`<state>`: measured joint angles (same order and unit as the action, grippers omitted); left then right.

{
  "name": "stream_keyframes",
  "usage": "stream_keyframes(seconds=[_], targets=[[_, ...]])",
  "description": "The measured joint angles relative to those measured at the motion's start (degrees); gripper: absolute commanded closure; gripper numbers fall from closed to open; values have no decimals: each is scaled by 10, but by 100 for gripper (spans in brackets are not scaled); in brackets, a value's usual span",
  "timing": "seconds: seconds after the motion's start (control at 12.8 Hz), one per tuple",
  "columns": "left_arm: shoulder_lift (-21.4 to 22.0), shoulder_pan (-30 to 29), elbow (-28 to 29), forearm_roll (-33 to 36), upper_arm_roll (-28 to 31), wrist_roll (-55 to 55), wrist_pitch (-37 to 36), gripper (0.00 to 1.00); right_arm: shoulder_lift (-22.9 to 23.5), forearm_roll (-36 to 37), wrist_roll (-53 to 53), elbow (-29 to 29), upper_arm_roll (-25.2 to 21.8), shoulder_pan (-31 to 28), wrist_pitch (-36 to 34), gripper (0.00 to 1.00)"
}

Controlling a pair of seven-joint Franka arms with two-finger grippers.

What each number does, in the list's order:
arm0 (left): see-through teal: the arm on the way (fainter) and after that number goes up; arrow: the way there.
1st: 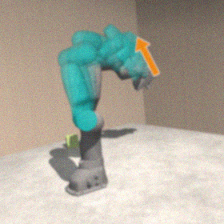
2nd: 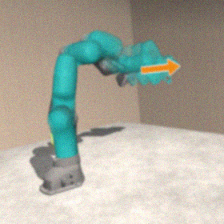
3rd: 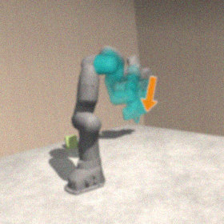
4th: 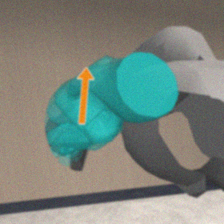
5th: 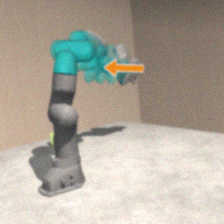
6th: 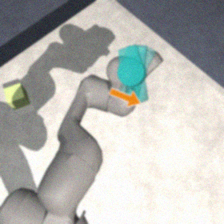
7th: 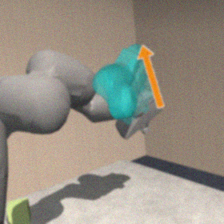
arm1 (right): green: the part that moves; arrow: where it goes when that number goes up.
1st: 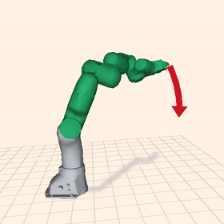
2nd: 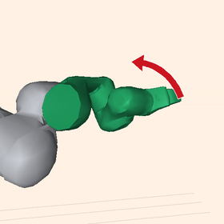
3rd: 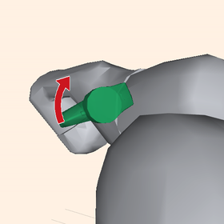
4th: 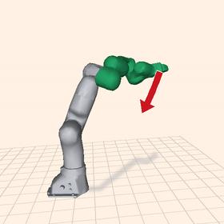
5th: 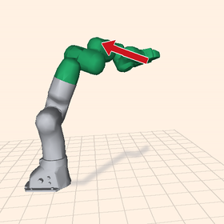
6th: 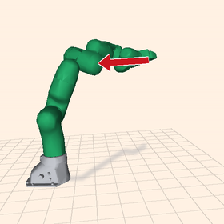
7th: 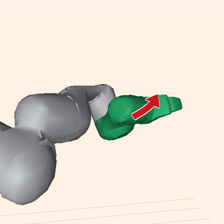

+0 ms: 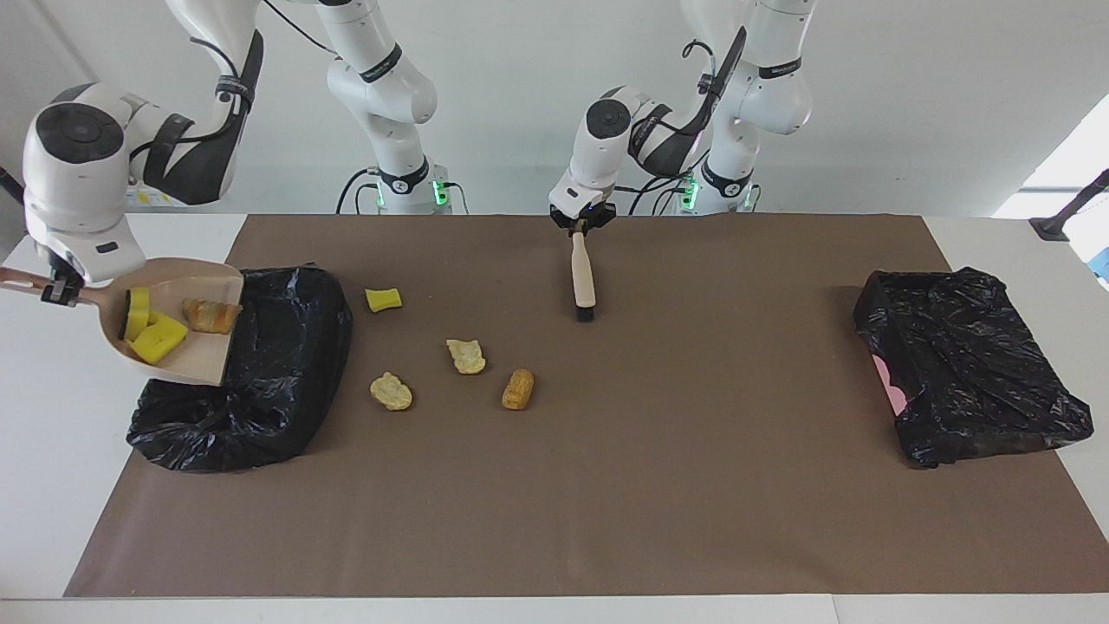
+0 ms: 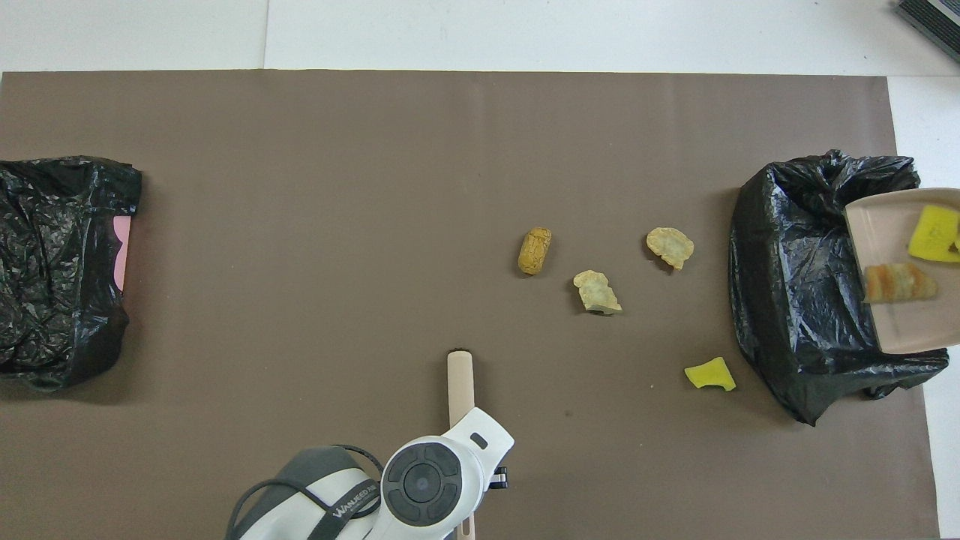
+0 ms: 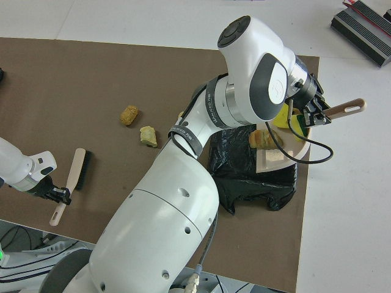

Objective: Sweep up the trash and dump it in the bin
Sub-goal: 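Carry the dustpan to the black bag with the right gripper, then tip the dustpan into the bag while the left gripper sets down the brush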

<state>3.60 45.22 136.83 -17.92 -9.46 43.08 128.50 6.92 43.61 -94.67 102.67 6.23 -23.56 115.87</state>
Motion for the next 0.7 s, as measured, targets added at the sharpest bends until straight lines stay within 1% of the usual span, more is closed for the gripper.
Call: stream_keyframes(seconds=[0.16,0.23,0.47,0.7], targets=[[0,-6,-1,0,8,0,0,0,-18,23,30,22,0,12,-4,100],[0,-25,-4,0,11,-2,1,0,-24,33,34,27,0,13,-4,100],[1,-118,-25,9,18,-35,-1,0,-31,56,35,29,-3,1,-4,100],[1,-202,-47,53,20,-73,-21,0,-44,60,35,29,0,4,-18,100]])
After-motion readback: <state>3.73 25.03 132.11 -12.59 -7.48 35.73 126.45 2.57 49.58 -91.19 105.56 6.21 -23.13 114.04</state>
